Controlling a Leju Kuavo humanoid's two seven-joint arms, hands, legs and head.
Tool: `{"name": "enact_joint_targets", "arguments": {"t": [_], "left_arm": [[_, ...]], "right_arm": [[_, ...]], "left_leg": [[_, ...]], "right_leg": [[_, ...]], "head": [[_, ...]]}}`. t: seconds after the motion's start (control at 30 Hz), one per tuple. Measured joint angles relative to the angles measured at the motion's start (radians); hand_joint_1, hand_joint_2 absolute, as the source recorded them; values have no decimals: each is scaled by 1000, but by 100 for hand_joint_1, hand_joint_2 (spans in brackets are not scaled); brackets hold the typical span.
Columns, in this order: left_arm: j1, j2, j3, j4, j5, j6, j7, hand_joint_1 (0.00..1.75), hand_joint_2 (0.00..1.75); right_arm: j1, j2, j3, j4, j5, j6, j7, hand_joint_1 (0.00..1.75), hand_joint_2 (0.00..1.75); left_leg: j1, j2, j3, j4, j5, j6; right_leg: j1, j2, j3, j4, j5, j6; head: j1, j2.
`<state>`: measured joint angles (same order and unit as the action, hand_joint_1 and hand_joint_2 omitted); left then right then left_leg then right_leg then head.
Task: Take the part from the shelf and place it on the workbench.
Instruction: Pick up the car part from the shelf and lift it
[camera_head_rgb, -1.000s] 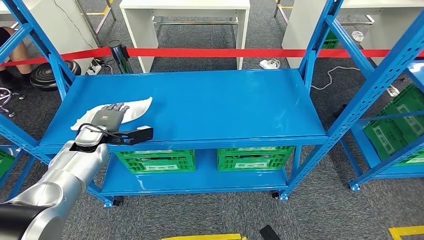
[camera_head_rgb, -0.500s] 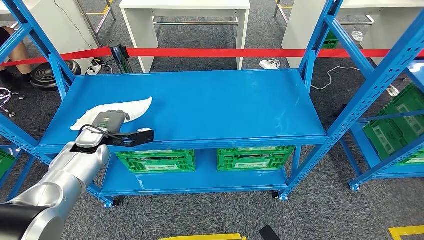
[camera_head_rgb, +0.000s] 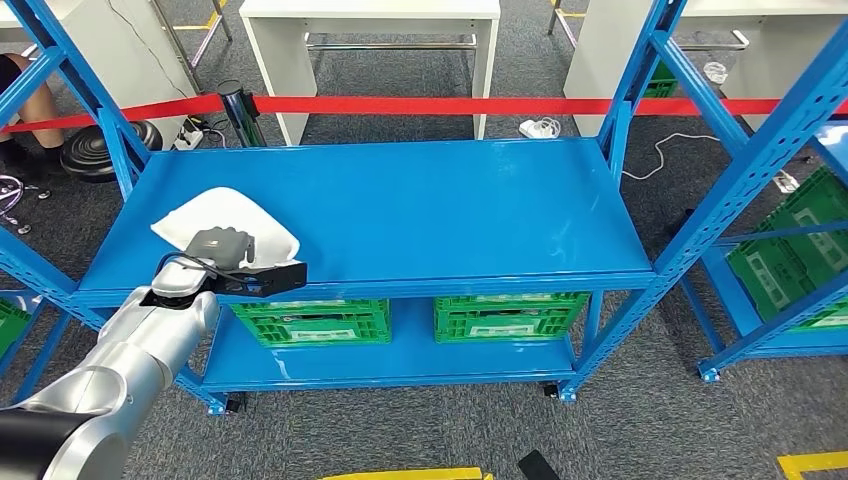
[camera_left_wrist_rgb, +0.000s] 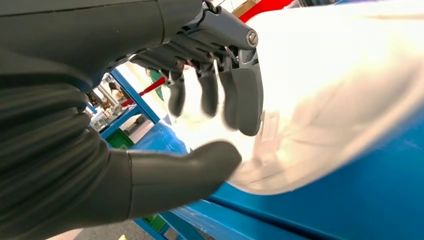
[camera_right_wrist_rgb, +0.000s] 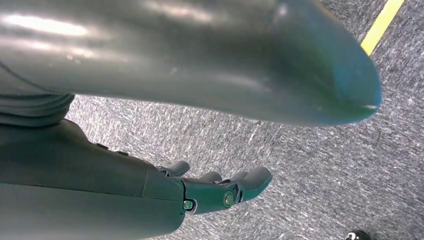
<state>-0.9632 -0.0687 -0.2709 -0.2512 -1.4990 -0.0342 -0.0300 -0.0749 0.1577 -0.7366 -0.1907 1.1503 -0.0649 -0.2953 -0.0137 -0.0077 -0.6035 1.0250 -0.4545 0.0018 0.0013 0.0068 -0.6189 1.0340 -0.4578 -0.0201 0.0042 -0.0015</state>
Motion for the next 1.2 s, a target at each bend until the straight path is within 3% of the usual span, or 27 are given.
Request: {"name": "enact_joint_targets", "arguments": {"t": [0.27, 0.33, 0.4, 0.47, 0.97, 1.2], "left_arm": [[4, 0, 5, 0, 2, 0, -5, 66, 175], [5, 0, 6, 0, 3, 2, -6, 51, 175], [7, 0, 8, 0, 6, 10, -11, 21, 175], [10, 0, 12, 0, 8, 18, -16, 1, 175], [13, -5, 46, -5, 49, 34, -86, 0, 175], [13, -26, 53, -9, 52, 100, -94, 0, 175]], "right_arm": [[0, 0, 0, 0, 0, 2, 0, 0, 0], [0, 0, 0, 0, 0, 2, 1, 0, 0], [0, 0, 0, 0, 0, 2, 1, 0, 0], [0, 0, 0, 0, 0, 2, 2, 0, 0], [0, 0, 0, 0, 9, 7, 1, 0, 0], [-2, 0, 0, 0, 14, 8, 0, 0, 0]], "left_leg": [[0, 0, 0, 0, 0, 0], [0, 0, 0, 0, 0, 0], [0, 0, 0, 0, 0, 0], [0, 0, 0, 0, 0, 0], [0, 0, 0, 0, 0, 0], [0, 0, 0, 0, 0, 0]], "right_leg": [[0, 0, 0, 0, 0, 0], [0, 0, 0, 0, 0, 0], [0, 0, 0, 0, 0, 0], [0, 0, 0, 0, 0, 0], [0, 0, 0, 0, 0, 0], [0, 0, 0, 0, 0, 0]], "head": [[0, 0], [0, 0], [0, 0], [0, 0], [0, 0], [0, 0]]}}
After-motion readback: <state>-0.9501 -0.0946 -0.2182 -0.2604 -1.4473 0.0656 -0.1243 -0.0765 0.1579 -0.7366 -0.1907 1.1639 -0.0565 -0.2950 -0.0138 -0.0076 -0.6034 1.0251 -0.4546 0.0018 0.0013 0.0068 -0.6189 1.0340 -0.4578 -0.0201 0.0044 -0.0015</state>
